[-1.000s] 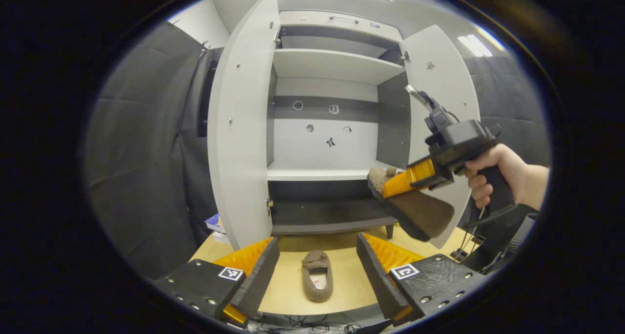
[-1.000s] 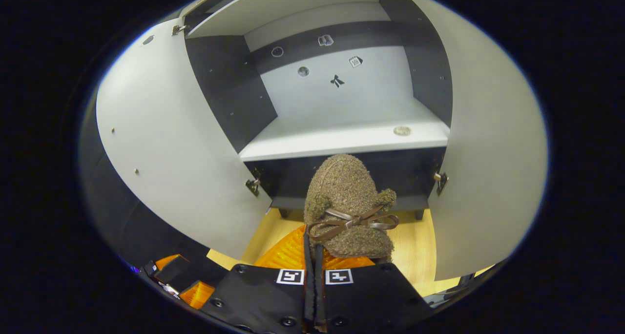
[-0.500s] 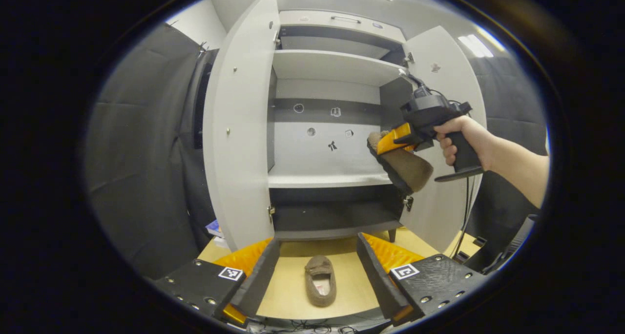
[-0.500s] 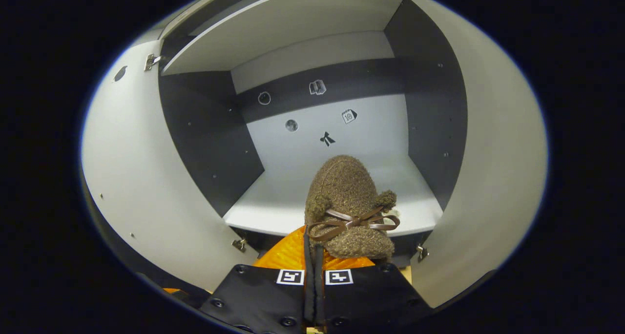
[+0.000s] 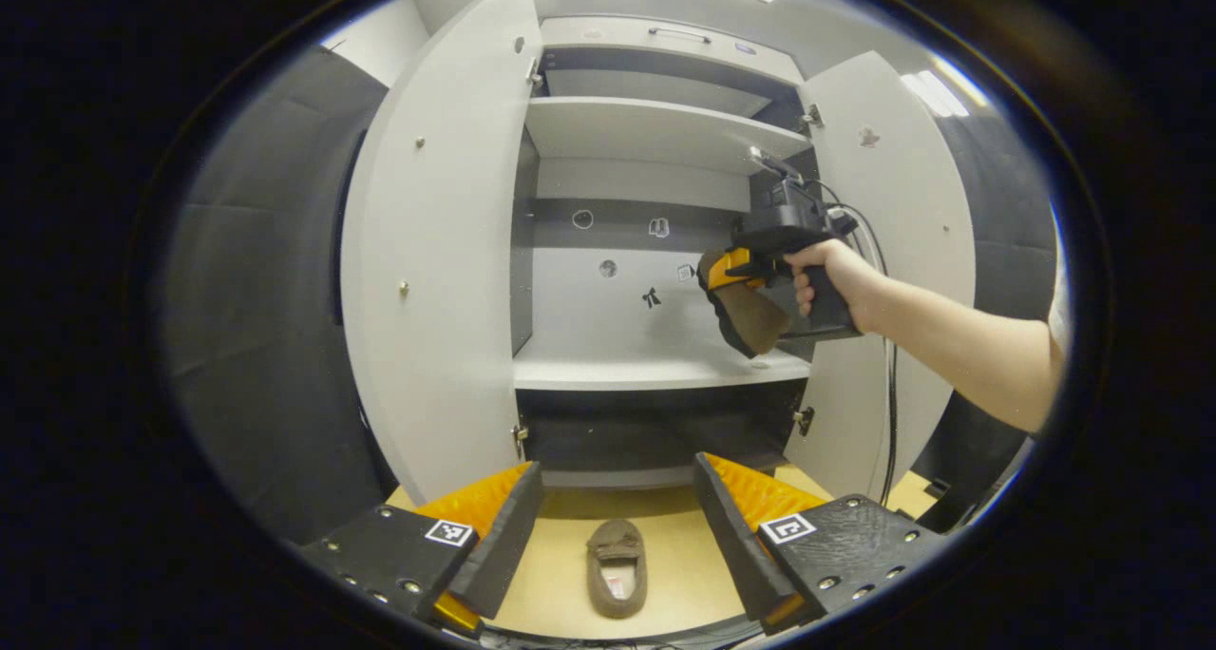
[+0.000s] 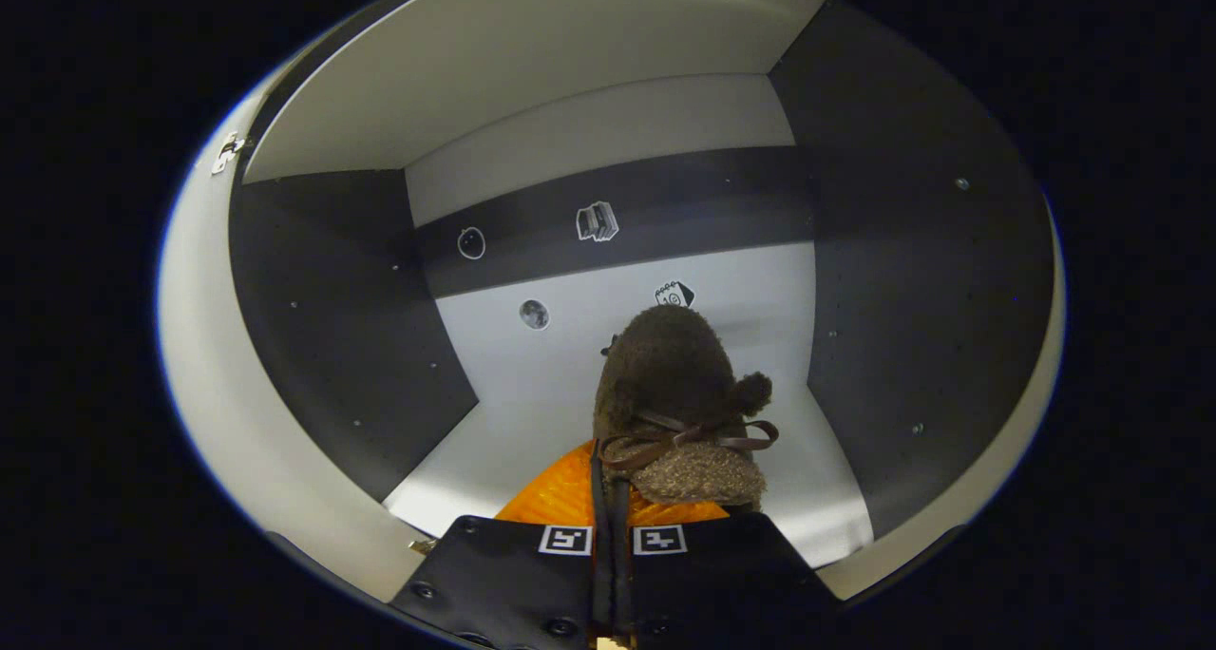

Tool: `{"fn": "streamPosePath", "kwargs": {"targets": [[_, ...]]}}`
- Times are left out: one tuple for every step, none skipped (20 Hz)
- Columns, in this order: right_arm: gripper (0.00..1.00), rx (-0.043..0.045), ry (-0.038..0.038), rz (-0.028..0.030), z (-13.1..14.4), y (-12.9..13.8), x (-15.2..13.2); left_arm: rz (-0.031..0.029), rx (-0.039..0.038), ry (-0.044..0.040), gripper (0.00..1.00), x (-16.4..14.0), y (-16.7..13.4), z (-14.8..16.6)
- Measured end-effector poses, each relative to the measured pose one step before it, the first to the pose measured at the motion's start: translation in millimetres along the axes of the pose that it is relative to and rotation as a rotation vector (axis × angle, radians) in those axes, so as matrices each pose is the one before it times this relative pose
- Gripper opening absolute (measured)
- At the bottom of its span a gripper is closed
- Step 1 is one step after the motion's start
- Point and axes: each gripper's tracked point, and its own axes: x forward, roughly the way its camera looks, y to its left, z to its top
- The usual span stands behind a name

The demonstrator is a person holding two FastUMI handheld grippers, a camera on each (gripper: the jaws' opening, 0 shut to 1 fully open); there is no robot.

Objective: Grab one shoe with the right hand and put it into the shoe cabinet, grab the other shoe with the left hand and put it into the shoe cabinet; then close the right door with the right hand and the left door with the left hand.

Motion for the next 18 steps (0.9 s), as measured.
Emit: {"fn": "streamPosePath", "kwargs": {"targets": [[0.01, -0.01162, -0.01514, -0.01281, 4.33, -4.89, 10.85, 0.00079, -0.01296, -0.00117, 0.93, 2.33, -2.79, 1.78], [0.02, -0.00568, -0.01263, -0.0122, 2.62, -5.92, 11.53, 0.00551, -0.00716, 0.00155, 0.93, 2.03, -0.94, 1.74], [0.02, -0.00305, -0.00383, -0.01002, 1.15, -4.47, 9.6, 0.00658, -0.00042, 0.00332, 0.85, 2.45, -0.99, 0.78], [0.02, -0.00548, -0.00297, -0.01117, -1.47, -5.11, 8.12, 0.00691, 0.00649, 0.00237, 0.93, 1.58, -0.28, 1.72], [0.02, -0.01124, 0.00174, -0.01237, -2.37, -4.57, 7.17, 0.00927, 0.00968, -0.00035, 0.93, 0.6, -0.11, 1.43], [0.02, -0.02278, 0.00065, -0.01506, -3.98, -4.26, 7.3, 0.01001, 0.00911, -0.00049, 0.93, -0.49, 0.15, 1.92], [0.02, -0.02374, 0.00819, -0.01193, -5.67, -2.9, 4.34, 0.00695, 0.00497, 0.0002, 0.93, -0.6, -0.31, 1.09], [0.02, -0.0169, 0.00446, -0.00419, -6.46, 0.18, 4.91, 0.00477, 0.00085, 0.00097, 0.86, -0.07, -0.19, 0.51], [0.02, -0.00537, 0.00953, 0.00648, -6.29, 2.59, 3.69, 0.0041, 0.00017, 0.00328, 0.93, 0.31, 0.13, -0.22], [0.0, 0.0059, -0.01406, 0.01523, -1.2, 5.66, 2.0, 0.00503, -0.00011, 0.00463, 0.93, 0.54, 0.15, -0.09], [0.05, 0.00004, -0.00635, 0.01002, -0.9, 4.36, 2.19, 0.00364, -0.00012, 0.0046, 0.93, 0.3, -0.75, -0.95], [0.04, -0.00628, 0.00051, 0.00302, -2.93, 1.66, 2.57, 0.00213, 0.00059, 0.0072, 0.93, 0.22, -0.94, -0.04], [0.04, -0.00397, 0.00105, -0.00081, -2.98, 0.97, 3.17, 0.00168, 0.00312, 0.00428, 0.93, -0.44, -0.8, -1.17], [0.09, 0.00482, 0.01654, 0.00462, -5.84, 2.33, 3.78, 0.0057, 0.00645, 0.00273, 1.0, -0.53, -1.27, -1.01], [0.09, 0.01892, 0.02708, 0.00927, -7.2, 3.6, 2.49, 0.00773, 0.00853, 0.00146, 0.93, -1.21, -2.07, -1.88], [0.09, 0.03019, 0.02739, 0.01696, -6.88, 3.59, 0.35, 0.00935, 0.00675, 0.00001, 0.93, -1.42, 0.15, 0.43], [0.1, 0.02741, 0.01541, 0.0013, -4.15, 0.46, 3.15, 0.01073, 0.00407, 0.00196, 0.93, -1.27, 1.5, -0.96], [0.19, 0.00591, 0.00274, 0.00161, 0.41, -0.11, 2.2, 0.01168, 0.00127, 0.0039, 0.93, -1.45, 0.8, -0.39]]}}
